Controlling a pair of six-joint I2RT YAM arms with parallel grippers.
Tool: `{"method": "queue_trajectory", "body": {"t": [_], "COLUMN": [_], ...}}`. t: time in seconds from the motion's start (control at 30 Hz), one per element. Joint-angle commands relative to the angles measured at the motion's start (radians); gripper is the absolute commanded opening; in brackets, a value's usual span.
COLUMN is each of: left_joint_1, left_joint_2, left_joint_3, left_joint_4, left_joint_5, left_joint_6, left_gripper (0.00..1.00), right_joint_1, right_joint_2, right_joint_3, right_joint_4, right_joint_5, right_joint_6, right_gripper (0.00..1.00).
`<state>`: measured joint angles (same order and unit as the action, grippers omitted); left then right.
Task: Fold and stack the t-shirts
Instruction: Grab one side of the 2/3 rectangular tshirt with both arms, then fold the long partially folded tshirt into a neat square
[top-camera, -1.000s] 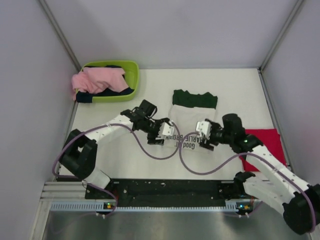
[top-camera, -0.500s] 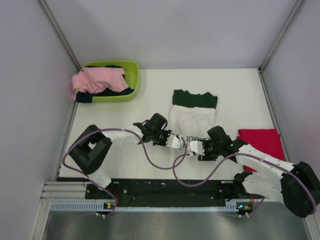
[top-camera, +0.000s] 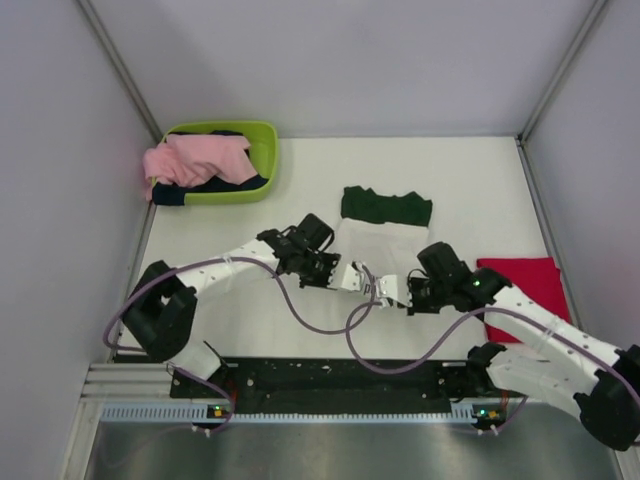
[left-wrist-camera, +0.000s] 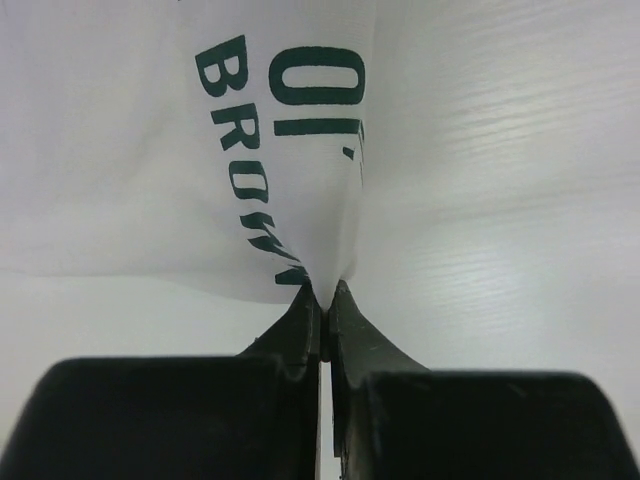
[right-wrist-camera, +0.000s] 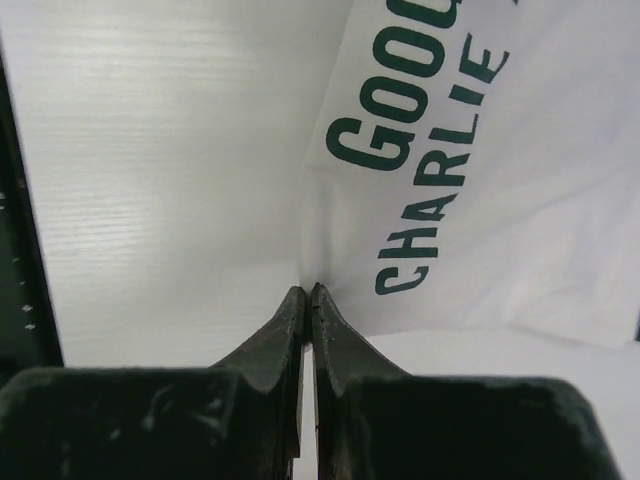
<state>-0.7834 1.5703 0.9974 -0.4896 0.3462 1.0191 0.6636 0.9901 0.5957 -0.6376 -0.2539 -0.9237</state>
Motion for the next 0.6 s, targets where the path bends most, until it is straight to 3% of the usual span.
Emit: {"method": "queue_trajectory", "body": {"t": [0.0, 0.13, 0.3, 0.47, 0.57], "left_joint_1": [-0.002, 0.001, 0.001, 0.082, 0.142], "left_joint_2": [-0.096, -0.139, -0.154, -0.083, 0.023], "left_joint_3": [0.133, 0.246, 0.395, 0.523, 0.636], "left_joint_4": [-0.412, -0.7, -0.981, -0.878, -0.817], "left_joint_5": [0.117, 0.207, 0.315, 0.314, 0.281], "left_joint_6": [0.038, 0.113, 0.173, -0.051, -0.175], "left_gripper": [0.0, 0.0, 0.0, 0.0, 0.0], "right_joint_1": [0.024, 0.04, 0.044, 0.019, -0.126], "right_joint_2": [-0.131, -0.186, -0.183, -0.118, -0.047], "right_joint_3": [0.154, 0.287, 0.453, 0.467, 0.432], "right_joint_4": [-0.322, -0.519, -0.646, -0.567, -0.446], "right_joint_5": [-0.12, -0.192, -0.254, -0.142, -0.145], "right_joint_6": [0.023, 0.066, 0.195, 0.275, 0.336], "right_gripper": [0.0, 0.0, 0.0, 0.0, 0.0]}}
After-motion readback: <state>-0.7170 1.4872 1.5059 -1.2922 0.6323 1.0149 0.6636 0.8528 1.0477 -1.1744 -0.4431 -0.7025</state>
